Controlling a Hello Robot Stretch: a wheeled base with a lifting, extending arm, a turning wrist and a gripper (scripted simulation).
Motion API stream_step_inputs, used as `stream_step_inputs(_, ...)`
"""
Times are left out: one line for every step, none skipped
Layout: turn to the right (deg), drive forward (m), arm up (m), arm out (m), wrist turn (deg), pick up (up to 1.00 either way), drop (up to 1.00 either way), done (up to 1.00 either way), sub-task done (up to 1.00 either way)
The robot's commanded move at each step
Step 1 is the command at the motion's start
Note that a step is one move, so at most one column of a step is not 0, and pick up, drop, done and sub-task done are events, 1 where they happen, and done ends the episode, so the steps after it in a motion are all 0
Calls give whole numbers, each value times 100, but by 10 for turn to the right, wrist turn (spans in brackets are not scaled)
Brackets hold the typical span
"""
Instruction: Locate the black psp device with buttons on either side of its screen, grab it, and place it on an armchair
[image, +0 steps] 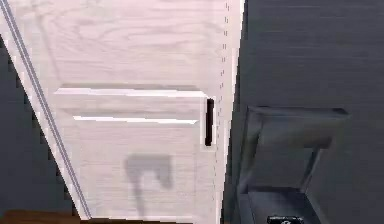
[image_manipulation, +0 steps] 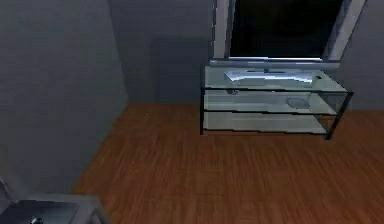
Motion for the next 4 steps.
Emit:
stream_step_inputs(-450, 0, 0, 0, 0, 0, 0, 0, 0)
stream_step_inputs(-90, 0, 0, 0, 0, 0, 0, 0, 0)
stream_step_inputs(0, 0, 50, 0, 0, 0, 0, 0, 0)
stream_step_inputs(0, 0, 10, 0, 0, 0, 0, 0, 0)
